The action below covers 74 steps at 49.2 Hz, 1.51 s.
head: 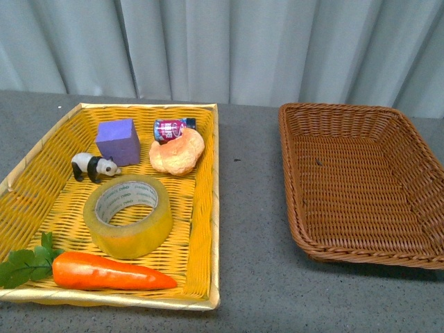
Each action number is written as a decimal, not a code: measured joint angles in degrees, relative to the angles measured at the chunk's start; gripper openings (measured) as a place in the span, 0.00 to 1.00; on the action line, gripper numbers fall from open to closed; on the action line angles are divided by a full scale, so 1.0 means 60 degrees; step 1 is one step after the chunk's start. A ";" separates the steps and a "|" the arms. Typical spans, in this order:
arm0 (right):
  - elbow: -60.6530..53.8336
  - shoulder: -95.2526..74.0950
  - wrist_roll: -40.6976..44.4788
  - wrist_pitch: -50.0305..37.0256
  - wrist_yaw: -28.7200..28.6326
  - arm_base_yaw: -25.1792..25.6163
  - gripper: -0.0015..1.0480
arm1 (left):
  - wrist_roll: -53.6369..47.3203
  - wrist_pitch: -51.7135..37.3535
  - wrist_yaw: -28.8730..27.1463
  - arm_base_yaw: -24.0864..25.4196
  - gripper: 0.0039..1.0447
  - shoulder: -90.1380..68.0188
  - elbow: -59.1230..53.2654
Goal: Move tape to another basket
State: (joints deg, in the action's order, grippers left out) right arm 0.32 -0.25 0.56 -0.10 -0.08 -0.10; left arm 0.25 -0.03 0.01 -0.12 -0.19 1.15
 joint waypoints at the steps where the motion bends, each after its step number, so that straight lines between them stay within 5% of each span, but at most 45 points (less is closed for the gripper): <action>1: 0.0000 0.0000 0.0000 0.0000 0.0000 0.0000 0.91 | 0.0000 0.0000 0.0000 0.0000 0.94 0.0000 0.0000; 74: 0.0000 0.0000 0.0000 0.0000 0.0000 0.0000 0.91 | 0.0000 0.0000 0.0000 0.0000 0.94 0.0000 0.0000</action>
State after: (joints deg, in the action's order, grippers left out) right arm 0.32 -0.25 0.56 -0.10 -0.08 -0.10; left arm 0.25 -0.03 0.01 -0.12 -0.19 1.15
